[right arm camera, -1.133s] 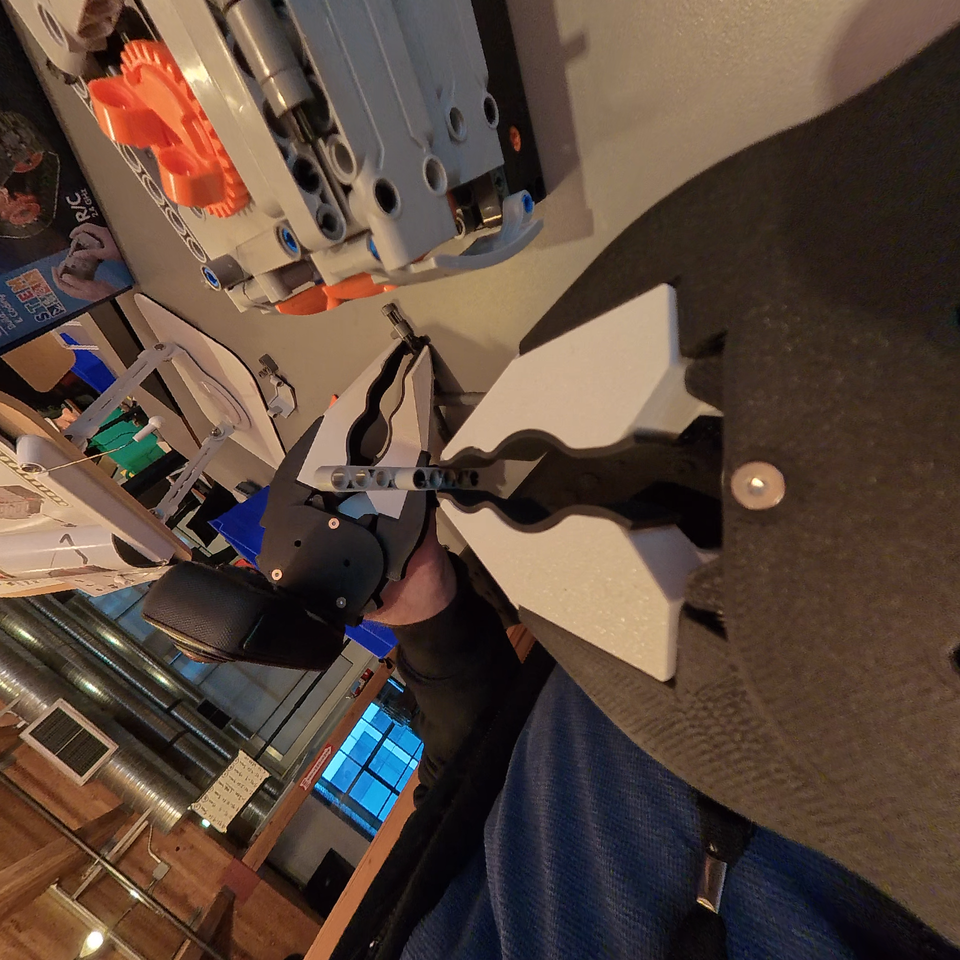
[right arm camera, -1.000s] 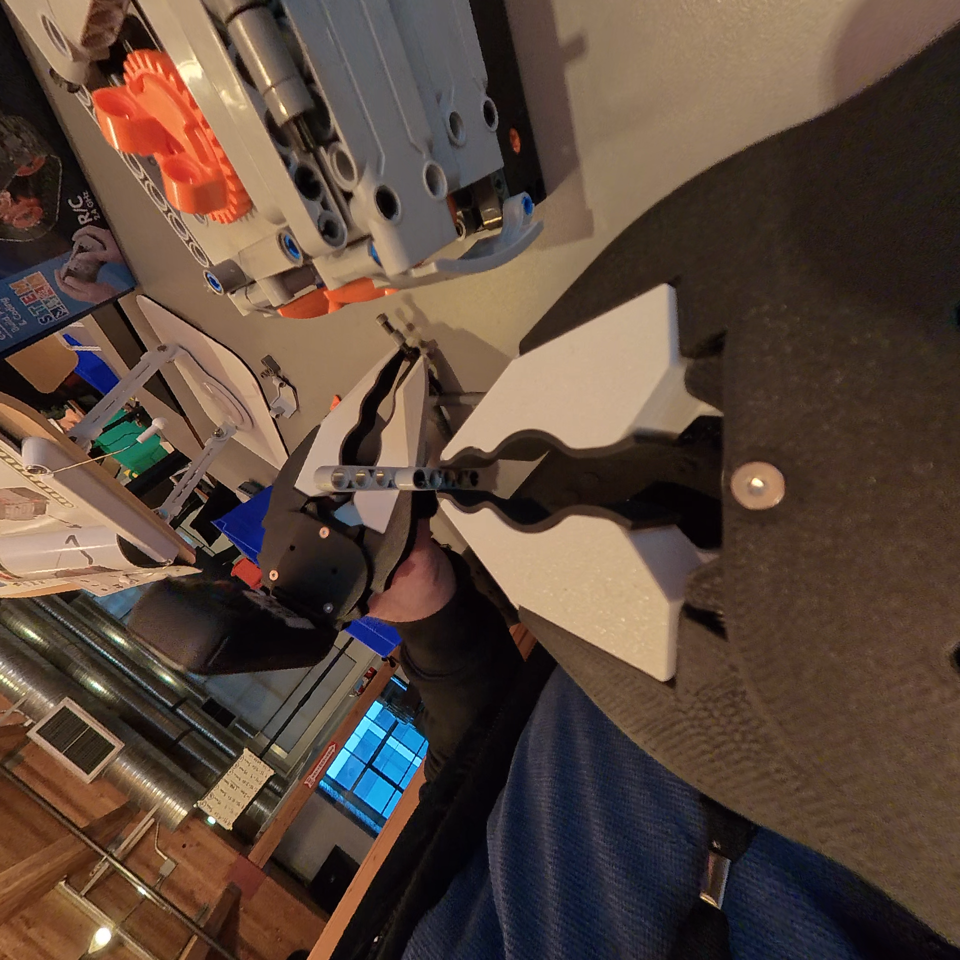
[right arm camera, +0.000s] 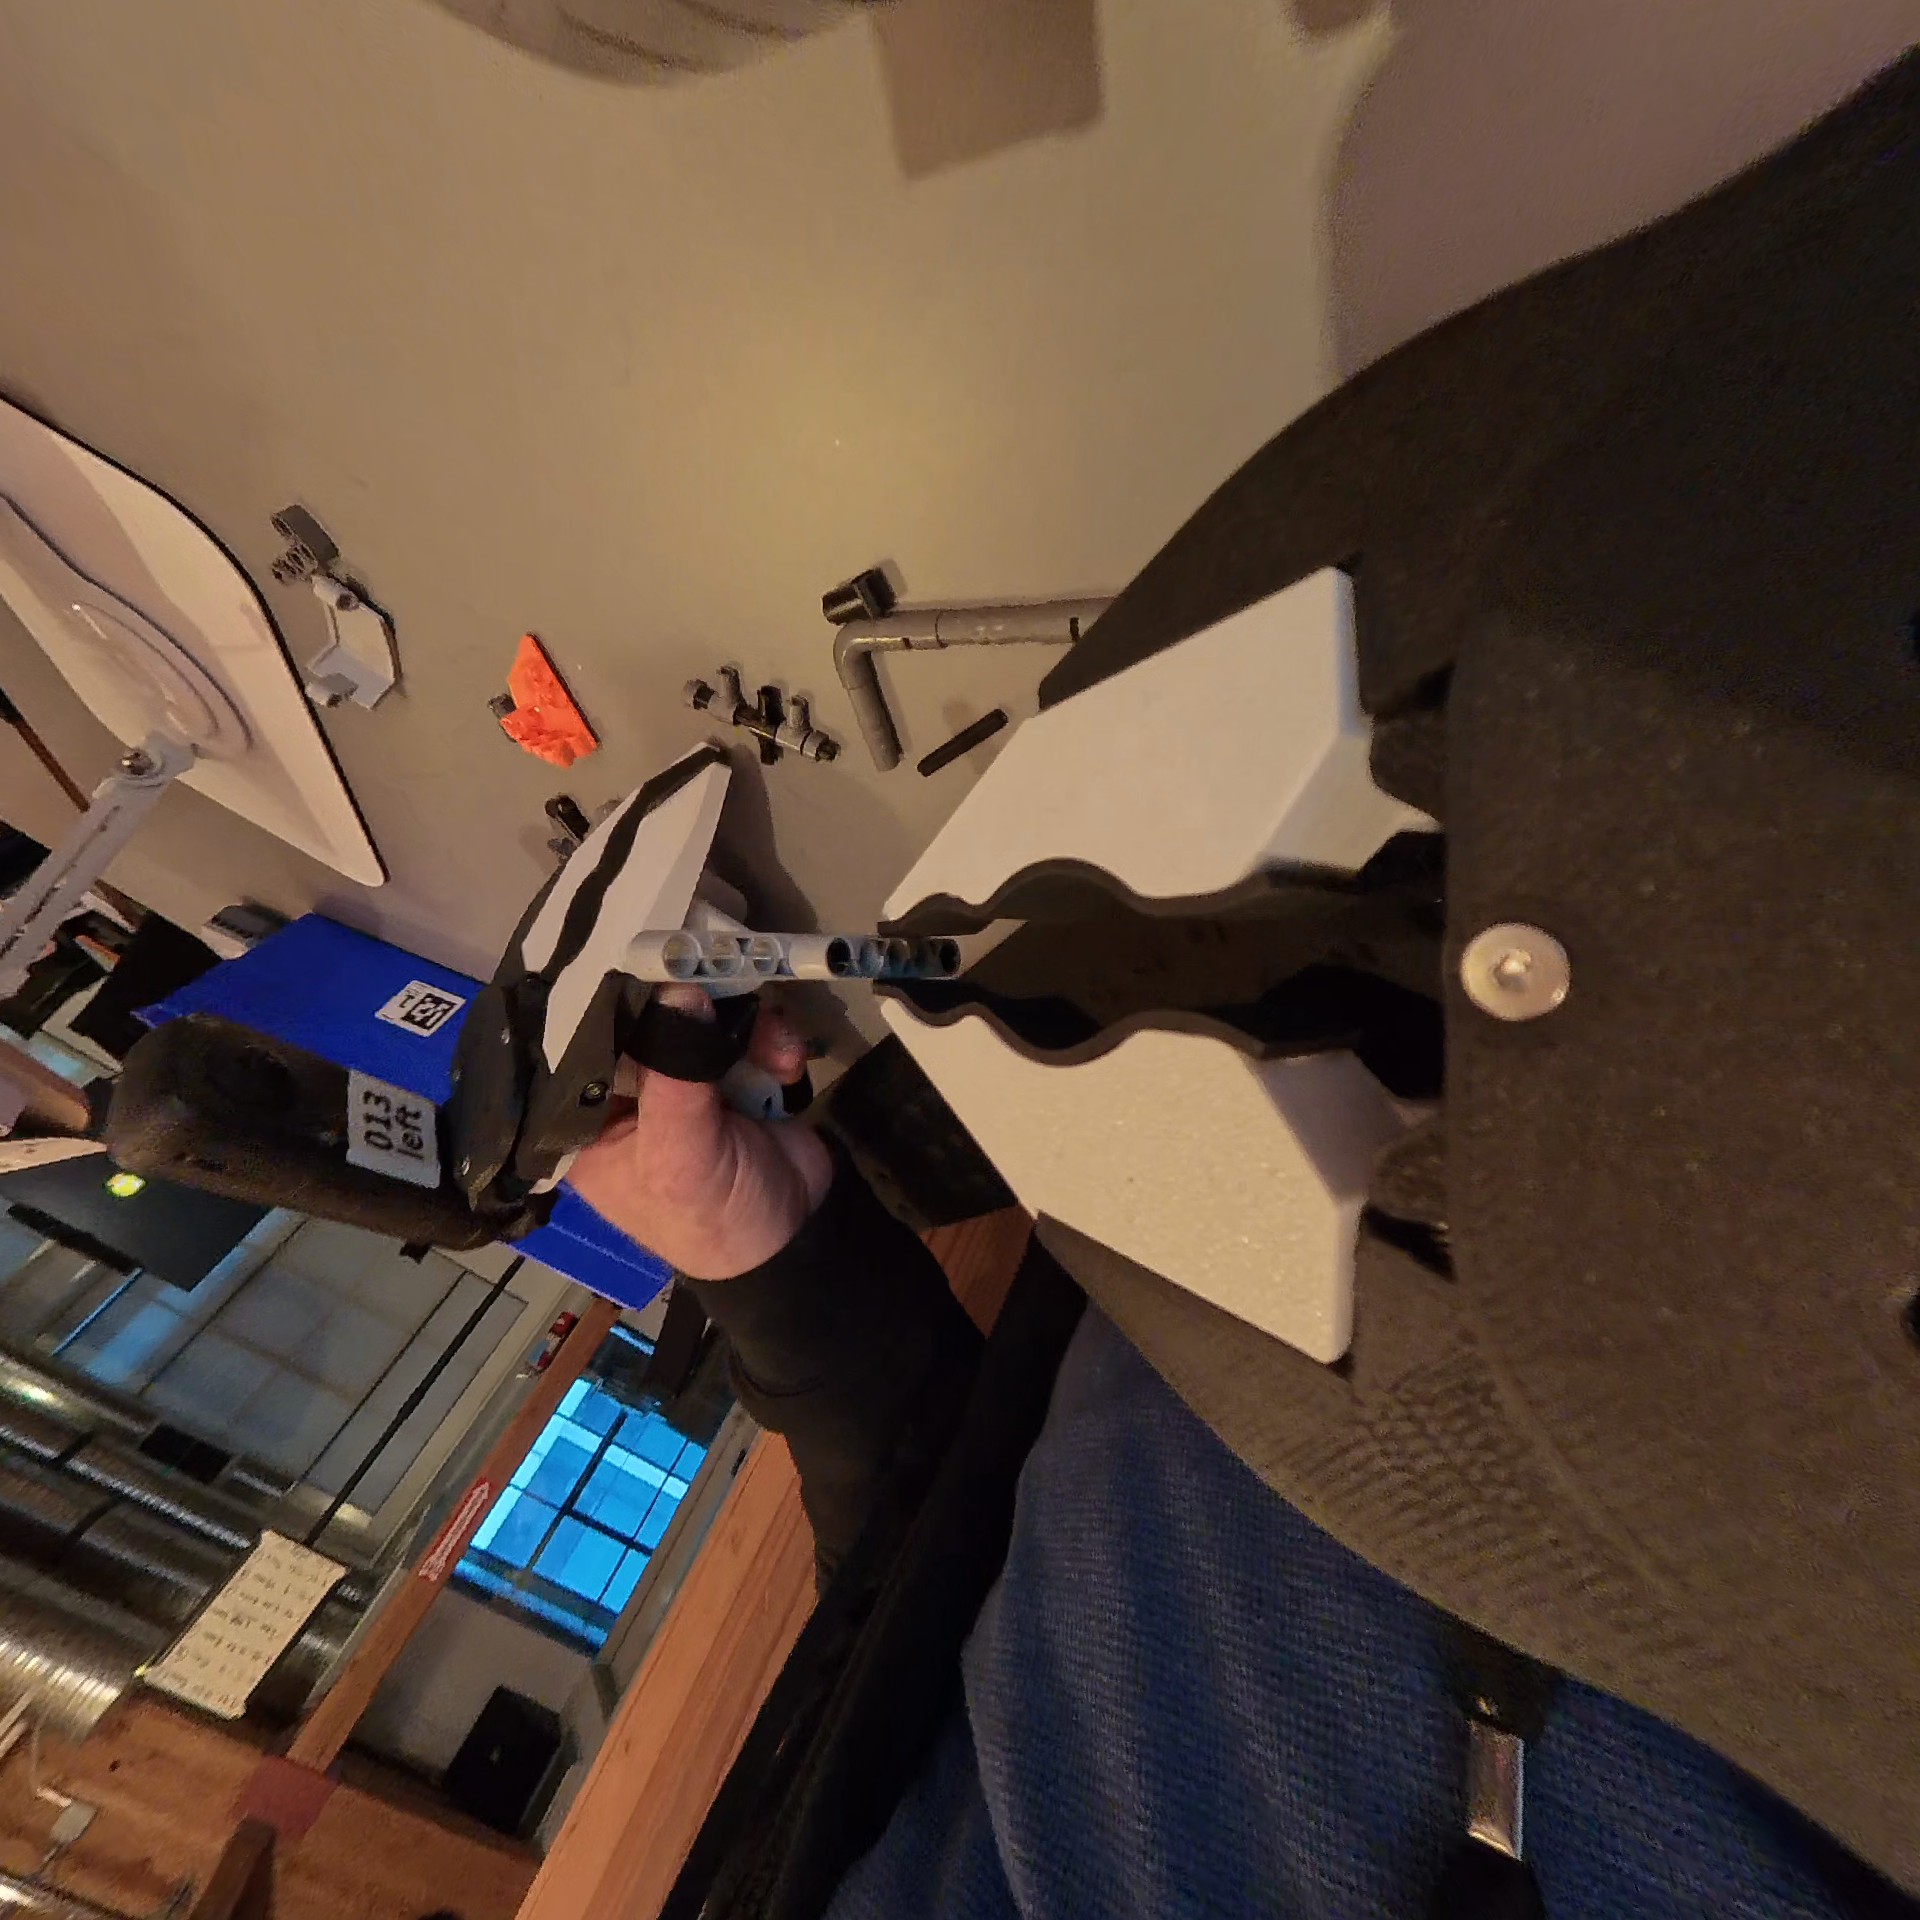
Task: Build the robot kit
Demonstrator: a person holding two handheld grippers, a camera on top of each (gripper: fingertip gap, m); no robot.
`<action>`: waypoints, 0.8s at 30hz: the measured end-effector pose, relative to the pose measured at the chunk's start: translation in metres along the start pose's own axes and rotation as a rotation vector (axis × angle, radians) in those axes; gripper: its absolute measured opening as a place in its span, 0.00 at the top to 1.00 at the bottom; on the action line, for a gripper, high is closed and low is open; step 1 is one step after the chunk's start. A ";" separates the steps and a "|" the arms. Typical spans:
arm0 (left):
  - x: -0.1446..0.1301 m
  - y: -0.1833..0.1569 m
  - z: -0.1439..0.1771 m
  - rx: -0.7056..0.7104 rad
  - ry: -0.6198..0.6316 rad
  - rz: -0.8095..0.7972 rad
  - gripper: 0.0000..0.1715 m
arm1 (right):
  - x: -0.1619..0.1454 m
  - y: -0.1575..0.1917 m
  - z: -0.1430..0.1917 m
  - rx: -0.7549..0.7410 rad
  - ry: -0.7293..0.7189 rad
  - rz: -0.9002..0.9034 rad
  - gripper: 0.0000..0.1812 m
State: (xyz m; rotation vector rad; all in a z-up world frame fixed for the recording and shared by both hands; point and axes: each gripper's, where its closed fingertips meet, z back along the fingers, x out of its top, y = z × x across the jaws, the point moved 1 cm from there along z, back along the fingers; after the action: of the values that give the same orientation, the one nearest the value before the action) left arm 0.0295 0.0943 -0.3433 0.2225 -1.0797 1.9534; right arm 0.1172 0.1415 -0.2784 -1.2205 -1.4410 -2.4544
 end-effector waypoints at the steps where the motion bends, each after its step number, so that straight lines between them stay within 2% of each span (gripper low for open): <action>1: -0.002 0.003 0.002 0.039 0.015 -0.021 0.94 | 0.000 -0.001 -0.001 -0.013 0.007 0.007 0.97; 3: 0.004 -0.008 0.005 0.042 0.001 -0.093 0.93 | -0.001 -0.005 -0.004 -0.045 0.023 0.016 0.97; 5: 0.003 -0.015 0.000 0.068 0.060 -0.165 0.88 | -0.001 -0.009 -0.008 -0.084 0.045 0.035 0.97; 7: 0.004 -0.022 -0.002 0.060 0.068 -0.235 0.88 | 0.003 -0.013 -0.011 -0.125 0.075 0.069 0.97; 10: -0.004 -0.015 -0.007 0.112 0.119 -0.329 0.88 | 0.011 -0.020 -0.018 -0.177 0.121 0.085 0.97; 15: -0.005 -0.010 -0.016 0.192 0.122 -0.474 0.99 | 0.017 -0.032 -0.036 -0.220 0.231 0.081 0.98; 19: -0.005 -0.008 -0.013 0.216 0.116 -0.518 0.99 | 0.023 -0.042 -0.047 -0.252 0.303 0.081 0.98; 24: -0.017 -0.003 0.004 0.194 0.155 -0.585 0.99 | 0.015 -0.042 -0.066 -0.199 0.451 0.045 0.98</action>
State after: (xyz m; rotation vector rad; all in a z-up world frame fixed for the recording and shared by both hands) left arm 0.0411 0.0815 -0.3483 0.4323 -0.6291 1.5111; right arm 0.0504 0.1202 -0.3158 -0.6421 -1.0590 -2.6578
